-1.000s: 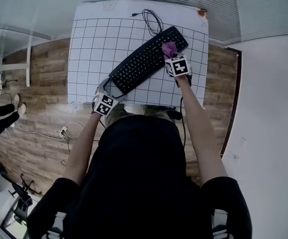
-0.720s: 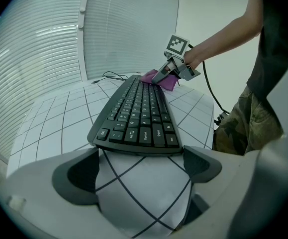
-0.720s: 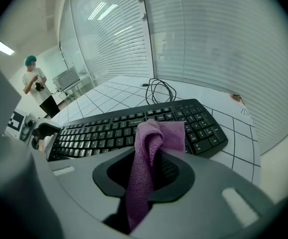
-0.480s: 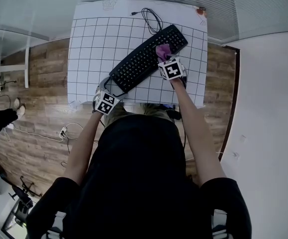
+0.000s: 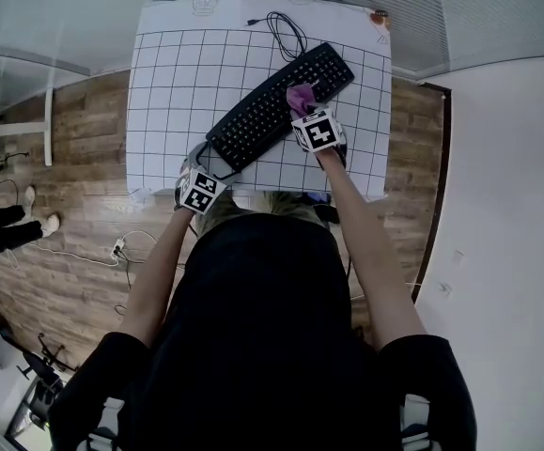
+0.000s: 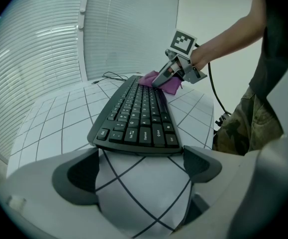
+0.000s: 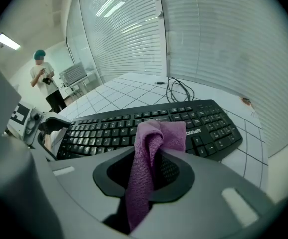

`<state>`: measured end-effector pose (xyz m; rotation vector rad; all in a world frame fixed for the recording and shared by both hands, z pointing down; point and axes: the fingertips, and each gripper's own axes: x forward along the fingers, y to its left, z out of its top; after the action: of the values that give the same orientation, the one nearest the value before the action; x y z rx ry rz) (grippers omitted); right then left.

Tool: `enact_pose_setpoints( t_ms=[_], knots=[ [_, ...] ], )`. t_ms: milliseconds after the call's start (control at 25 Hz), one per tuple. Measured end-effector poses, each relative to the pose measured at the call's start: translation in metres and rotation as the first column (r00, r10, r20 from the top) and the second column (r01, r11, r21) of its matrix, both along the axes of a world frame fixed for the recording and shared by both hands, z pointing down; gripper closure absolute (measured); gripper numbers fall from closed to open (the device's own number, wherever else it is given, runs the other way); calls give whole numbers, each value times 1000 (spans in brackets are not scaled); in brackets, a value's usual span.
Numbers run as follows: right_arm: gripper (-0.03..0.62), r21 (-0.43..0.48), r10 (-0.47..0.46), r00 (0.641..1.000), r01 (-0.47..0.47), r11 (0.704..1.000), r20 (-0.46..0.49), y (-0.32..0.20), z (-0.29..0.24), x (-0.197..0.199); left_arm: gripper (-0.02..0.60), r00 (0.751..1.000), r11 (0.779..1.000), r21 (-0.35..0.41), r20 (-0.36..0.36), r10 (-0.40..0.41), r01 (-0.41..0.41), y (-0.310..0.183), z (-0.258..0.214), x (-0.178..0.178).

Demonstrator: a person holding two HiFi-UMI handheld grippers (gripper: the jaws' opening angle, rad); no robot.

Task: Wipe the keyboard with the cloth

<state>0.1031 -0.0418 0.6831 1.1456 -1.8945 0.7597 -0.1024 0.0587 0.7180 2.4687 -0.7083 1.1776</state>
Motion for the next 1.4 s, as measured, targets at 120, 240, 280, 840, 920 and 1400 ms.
enact_pose_setpoints(
  t_ms=[120, 240, 280, 840, 920, 1400],
  knots=[
    [507, -14, -37, 999, 37, 999, 15, 8, 0, -12, 75, 1000, 1000, 1, 1, -1, 1, 0, -1, 1],
    [507, 4, -49, 999, 49, 999, -8, 12, -1, -20, 75, 1000, 1000, -2, 1, 1, -1, 0, 0, 0],
    [507, 4, -45, 999, 45, 999, -5, 13, -1, -20, 75, 1000, 1000, -2, 0, 1, -1, 1, 0, 0],
    [507, -36, -141, 988, 143, 989, 60, 42, 0, -75, 75, 1000, 1000, -2, -2, -1, 1, 0, 0, 0],
    [507, -37, -164, 984, 167, 985, 69, 47, 0, -85, 75, 1000, 1000, -2, -2, -1, 1, 1, 0, 1],
    [507, -45, -213, 972, 218, 975, 101, 68, -2, -126, 75, 1000, 1000, 2, -3, 1, -1, 0, 0, 0]
  ],
)
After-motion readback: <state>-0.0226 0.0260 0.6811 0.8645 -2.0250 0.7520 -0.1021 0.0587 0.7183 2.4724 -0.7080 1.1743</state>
